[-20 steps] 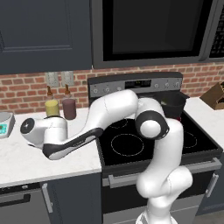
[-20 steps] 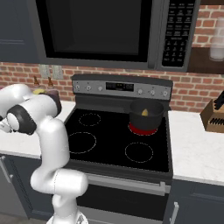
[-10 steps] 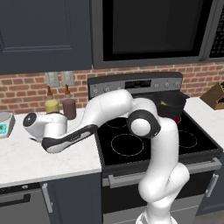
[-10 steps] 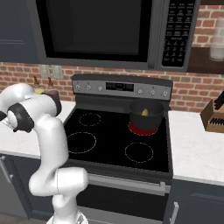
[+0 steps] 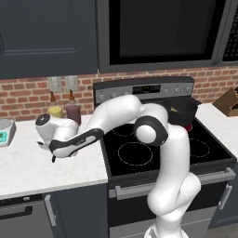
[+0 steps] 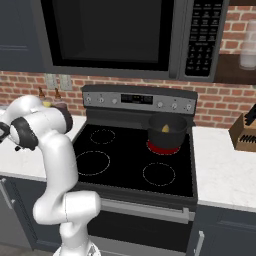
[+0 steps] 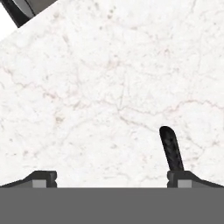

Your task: Put the cucumber and lime in the pot. Retrieve the spatula and lightly stir the vegetables in the pot.

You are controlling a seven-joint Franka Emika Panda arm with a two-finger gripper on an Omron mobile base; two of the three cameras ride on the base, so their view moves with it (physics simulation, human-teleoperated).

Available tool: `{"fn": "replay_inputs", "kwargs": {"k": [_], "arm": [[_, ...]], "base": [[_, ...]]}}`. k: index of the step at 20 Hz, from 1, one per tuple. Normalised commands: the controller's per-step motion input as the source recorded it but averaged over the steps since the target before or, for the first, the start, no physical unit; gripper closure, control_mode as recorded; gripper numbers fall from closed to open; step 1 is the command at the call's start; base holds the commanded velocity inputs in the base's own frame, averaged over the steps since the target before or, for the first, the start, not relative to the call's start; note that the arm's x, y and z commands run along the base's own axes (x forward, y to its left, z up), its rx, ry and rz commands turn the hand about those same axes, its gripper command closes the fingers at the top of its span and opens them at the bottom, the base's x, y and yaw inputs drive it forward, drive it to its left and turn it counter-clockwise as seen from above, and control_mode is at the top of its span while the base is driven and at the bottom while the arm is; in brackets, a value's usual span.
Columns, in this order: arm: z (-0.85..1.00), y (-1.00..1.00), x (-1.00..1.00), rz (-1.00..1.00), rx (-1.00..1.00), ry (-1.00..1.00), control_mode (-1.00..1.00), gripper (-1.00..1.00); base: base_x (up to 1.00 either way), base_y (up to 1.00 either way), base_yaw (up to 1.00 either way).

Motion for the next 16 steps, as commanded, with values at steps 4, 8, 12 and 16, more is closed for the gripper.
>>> {"fn": "replay_inputs", "kwargs": {"k": [4,8,12,16], "arm": [[-0.12,0.00,0.00,0.00,0.08,0.03,-1.00,-1.00],[-0.08,0.01,0.00,0.00,0.02,0.00,-1.00,-1.00],[-0.08,0.04,-0.06,0.00,0.00,-0.01,-1.00,-1.00],[-0.02,0.20,-0.01,0.00,0.00,-0.01,-1.00,-1.00]], "base": [[0.00,0.00,0.00],[0.00,0.00,0.00],[0.00,0.00,0.00],[0.00,0.00,0.00]]}}
